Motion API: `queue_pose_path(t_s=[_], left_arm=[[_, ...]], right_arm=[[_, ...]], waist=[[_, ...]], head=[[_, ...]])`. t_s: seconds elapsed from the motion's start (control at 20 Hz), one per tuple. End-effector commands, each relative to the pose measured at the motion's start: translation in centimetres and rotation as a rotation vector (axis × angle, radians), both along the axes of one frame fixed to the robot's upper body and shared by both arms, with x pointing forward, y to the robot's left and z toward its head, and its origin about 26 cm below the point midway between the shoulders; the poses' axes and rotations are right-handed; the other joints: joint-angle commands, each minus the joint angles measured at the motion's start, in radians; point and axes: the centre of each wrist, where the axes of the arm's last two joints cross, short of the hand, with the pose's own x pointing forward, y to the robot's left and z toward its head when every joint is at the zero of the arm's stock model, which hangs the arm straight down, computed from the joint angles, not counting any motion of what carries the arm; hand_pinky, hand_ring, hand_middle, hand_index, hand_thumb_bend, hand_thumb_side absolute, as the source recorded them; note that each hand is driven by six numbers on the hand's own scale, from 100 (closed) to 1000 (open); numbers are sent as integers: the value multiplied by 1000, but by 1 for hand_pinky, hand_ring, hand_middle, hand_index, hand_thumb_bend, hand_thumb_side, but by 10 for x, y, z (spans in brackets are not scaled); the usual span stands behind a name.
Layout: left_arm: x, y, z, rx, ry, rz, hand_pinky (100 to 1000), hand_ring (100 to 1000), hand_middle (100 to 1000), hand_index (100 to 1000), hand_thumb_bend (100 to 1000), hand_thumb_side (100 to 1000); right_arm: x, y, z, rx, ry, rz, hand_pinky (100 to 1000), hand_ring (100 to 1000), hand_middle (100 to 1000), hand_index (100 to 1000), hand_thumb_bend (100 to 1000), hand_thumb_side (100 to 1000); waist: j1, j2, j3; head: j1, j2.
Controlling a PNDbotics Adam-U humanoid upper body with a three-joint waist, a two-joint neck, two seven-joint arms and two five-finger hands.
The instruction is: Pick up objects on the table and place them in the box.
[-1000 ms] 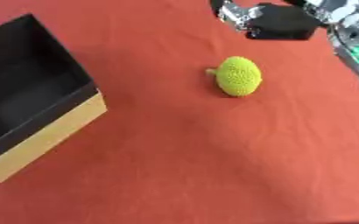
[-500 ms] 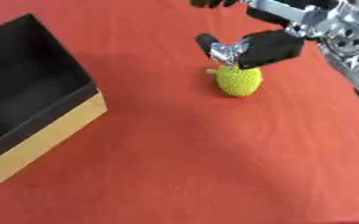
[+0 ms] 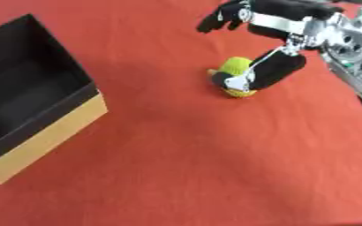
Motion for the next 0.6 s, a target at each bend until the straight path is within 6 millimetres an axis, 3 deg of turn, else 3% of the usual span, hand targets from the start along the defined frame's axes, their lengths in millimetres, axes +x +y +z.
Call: queue_pose_path(t_s=[0.05, 0.6], left_arm=[[-3, 0, 8, 21, -22, -1, 754, 663, 664, 793, 290, 535], [-3, 0, 9, 19, -23, -2, 754, 663, 665, 792, 289, 535]], right_arm=[[-6, -4, 9, -38, -32, -72, 882, 917, 857, 927, 265, 253], [-2, -8, 1, -36, -28, -258, 891, 922, 864, 944, 267, 248]], waist=[[6, -18, -2], [7, -15, -4]], head=[[-1, -9], [1, -16]])
